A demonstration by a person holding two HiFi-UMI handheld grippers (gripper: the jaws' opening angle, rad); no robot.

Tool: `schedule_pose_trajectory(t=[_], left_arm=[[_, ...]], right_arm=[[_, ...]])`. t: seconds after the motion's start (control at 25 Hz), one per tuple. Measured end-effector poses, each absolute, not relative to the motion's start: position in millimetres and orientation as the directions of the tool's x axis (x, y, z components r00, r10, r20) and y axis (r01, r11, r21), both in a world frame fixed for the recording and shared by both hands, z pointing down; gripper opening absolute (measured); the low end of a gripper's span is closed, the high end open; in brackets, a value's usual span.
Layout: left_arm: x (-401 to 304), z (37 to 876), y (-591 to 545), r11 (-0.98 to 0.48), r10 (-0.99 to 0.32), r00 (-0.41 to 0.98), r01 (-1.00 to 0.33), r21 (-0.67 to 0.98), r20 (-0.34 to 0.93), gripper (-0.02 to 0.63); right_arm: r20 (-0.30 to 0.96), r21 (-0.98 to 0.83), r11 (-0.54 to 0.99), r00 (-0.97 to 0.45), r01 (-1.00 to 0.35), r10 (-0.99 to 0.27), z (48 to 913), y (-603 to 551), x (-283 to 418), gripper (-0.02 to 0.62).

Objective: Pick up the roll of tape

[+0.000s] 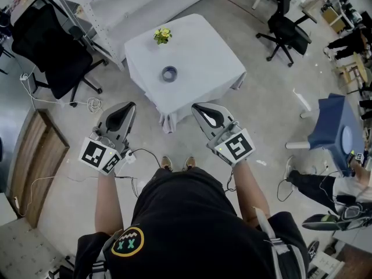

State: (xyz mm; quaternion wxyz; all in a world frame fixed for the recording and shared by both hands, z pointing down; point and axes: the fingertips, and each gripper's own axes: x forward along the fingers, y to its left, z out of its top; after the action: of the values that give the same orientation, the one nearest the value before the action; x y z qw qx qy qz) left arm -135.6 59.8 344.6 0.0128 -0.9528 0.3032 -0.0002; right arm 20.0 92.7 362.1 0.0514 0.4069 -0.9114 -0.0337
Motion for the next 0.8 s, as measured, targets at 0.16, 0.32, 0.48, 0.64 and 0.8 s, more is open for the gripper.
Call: schedule_pose_trajectory(t=[0.16,0.32,0.48,0.64,0.8], left_arm=[[-135.4,344.4,59.1,-0.816,-0.578,0.816,-0.578,-0.025,-0.006,0.021],[-136.8,342.7,56.6,-0.814,-0.580,0.815,-0.580,-0.023,-0.007,0.021],[-134.1,339.7,57.2,-0.815,-0.579,0.815,-0.579,-0.012,-0.009,0.021],[-133.6,344.0,54.5,-0.815,-0.580,0.815,-0.580,-0.016,-0.003,0.020],[-133.2,347.2,51.9,-0.814,-0.580,0.815,-0.580,-0.014,-0.001,0.021]], right_arm=[[0.066,0.095,0.663,-0.660,-0.743,-0.749,362.5,90.8,21.9,0.021],[0.061,0.081,0.659,-0.656,-0.748,-0.752,360.5,87.9,23.0,0.021],[0.057,0.073,0.664,-0.661,-0.744,-0.748,360.5,87.9,22.5,0.051],[0.062,0.071,0.673,-0.670,-0.736,-0.740,361.7,87.1,23.2,0.078],[0.047,0.076,0.695,-0.693,-0.715,-0.719,358.3,86.5,16.8,0.139]])
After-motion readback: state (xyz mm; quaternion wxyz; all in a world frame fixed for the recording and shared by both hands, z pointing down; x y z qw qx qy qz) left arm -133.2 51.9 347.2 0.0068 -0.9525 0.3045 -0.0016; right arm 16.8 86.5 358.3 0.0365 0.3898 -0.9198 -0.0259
